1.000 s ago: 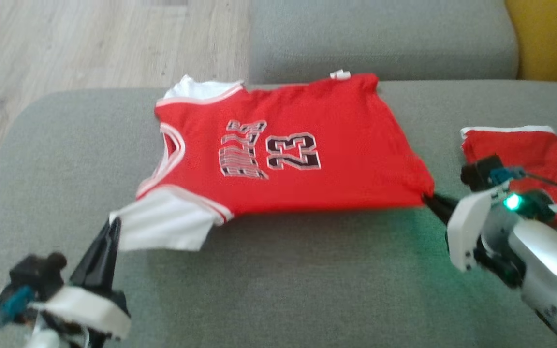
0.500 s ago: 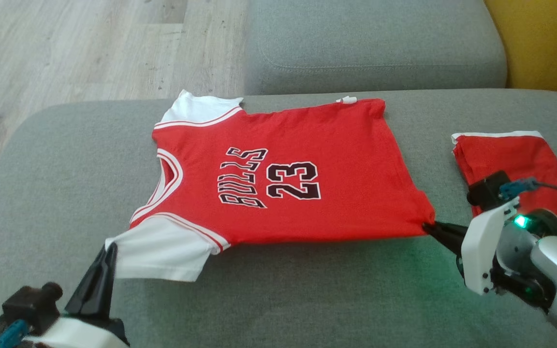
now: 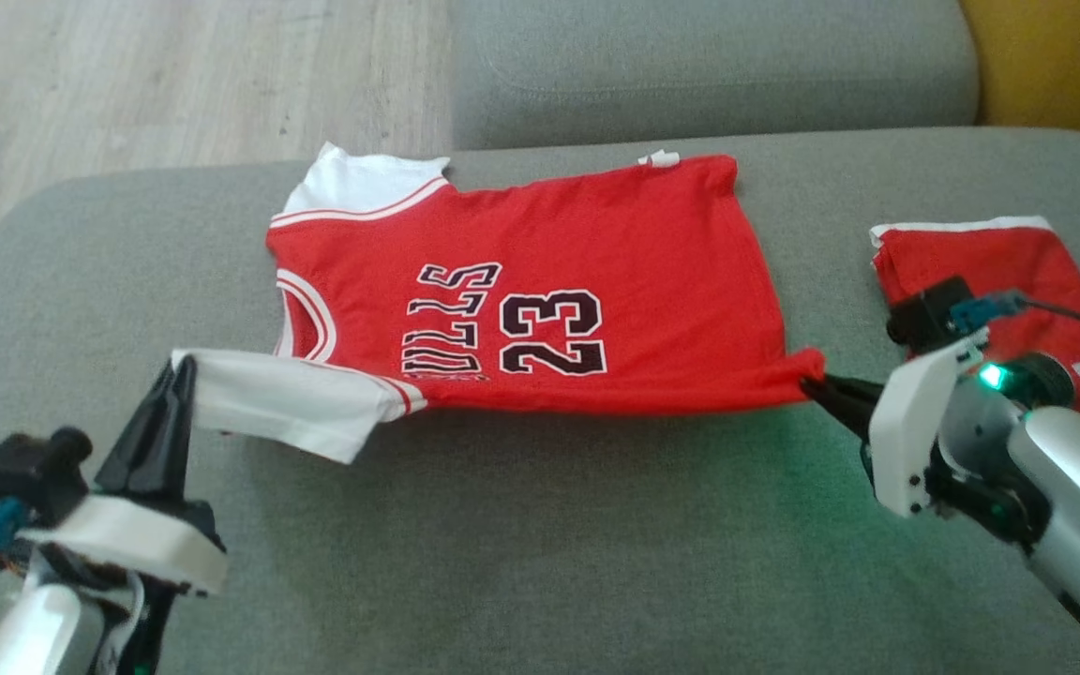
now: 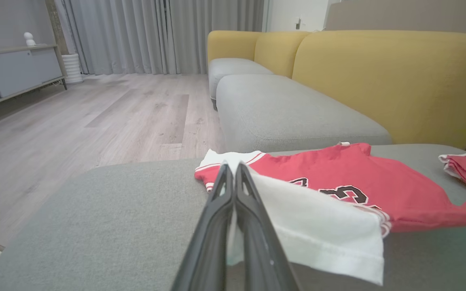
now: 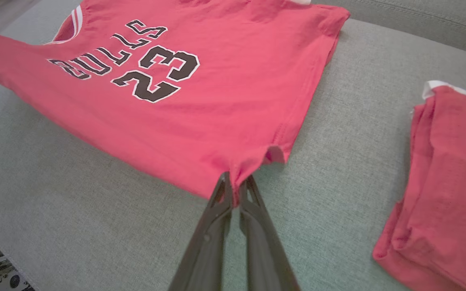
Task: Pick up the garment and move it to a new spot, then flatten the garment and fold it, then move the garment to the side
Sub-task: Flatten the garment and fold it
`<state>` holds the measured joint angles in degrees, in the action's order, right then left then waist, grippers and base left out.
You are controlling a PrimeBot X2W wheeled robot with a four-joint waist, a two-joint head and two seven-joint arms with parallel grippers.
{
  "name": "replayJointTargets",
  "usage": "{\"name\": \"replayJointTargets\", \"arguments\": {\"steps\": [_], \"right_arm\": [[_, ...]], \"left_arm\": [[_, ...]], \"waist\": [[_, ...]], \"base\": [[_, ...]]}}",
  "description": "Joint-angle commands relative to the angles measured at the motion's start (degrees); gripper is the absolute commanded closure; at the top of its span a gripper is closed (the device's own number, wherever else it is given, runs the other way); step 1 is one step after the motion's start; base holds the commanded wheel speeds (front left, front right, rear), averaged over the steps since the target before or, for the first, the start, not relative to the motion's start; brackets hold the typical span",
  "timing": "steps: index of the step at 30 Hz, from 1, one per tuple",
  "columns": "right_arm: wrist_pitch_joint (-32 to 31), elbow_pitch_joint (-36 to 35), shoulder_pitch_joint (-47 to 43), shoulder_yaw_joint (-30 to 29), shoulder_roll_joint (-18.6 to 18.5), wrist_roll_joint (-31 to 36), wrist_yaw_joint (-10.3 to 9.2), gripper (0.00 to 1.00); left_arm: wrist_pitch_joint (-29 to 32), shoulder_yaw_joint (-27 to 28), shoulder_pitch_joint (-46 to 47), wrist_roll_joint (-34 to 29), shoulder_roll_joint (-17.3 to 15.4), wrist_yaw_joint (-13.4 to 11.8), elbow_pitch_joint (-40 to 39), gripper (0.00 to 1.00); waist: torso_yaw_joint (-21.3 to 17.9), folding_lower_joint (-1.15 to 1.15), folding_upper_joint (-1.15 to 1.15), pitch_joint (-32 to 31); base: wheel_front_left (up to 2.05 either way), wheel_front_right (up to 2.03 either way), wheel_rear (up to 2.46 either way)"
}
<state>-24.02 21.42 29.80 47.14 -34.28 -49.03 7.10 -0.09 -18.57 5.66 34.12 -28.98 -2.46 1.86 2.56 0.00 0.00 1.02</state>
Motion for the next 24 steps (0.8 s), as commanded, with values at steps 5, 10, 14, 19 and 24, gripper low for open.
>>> {"name": "replayJointTargets", "arguments": {"steps": [5,10,14,19,24], "right_arm": [[-0.6,0.1,4.3,-0.3,1.2,1.8,0.39,1.00],[-0.8,1.9,6.9,0.0,2.4,2.6,0.39,1.00],[-0.5,4.1,9.0,0.2,3.3,3.0,0.39,1.00],[-0.7,6.8,12.1,2.0,4.5,4.3,0.39,1.00],[-0.3,9.6,15.2,3.8,5.8,4.9,0.39,1.00]], "left_arm": [[1.2,1.7,8.5,-1.8,-2.9,1.3,2.1,1.00],[2.4,0.5,13.6,-3.4,-3.6,2.5,6.1,1.00],[4.0,-1.0,17.7,-4.6,-3.9,3.8,10.1,1.00],[5.0,-3.5,22.9,-6.3,-3.6,5.9,16.1,1.00],[4.6,-6.0,27.8,-8.1,-2.9,7.4,21.8,1.00]], "waist": [[-0.8,0.00,0.00,2.4],[-1.1,0.00,0.00,4.4],[-1.2,0.00,0.00,6.0],[-1.2,0.00,0.00,8.3],[-1.3,0.00,0.00,10.4]], "base": [[0.00,0.00,0.00],[0.00,0.00,0.00],[0.00,0.00,0.00],[0.00,0.00,0.00],[0.00,0.00,0.00]]}}
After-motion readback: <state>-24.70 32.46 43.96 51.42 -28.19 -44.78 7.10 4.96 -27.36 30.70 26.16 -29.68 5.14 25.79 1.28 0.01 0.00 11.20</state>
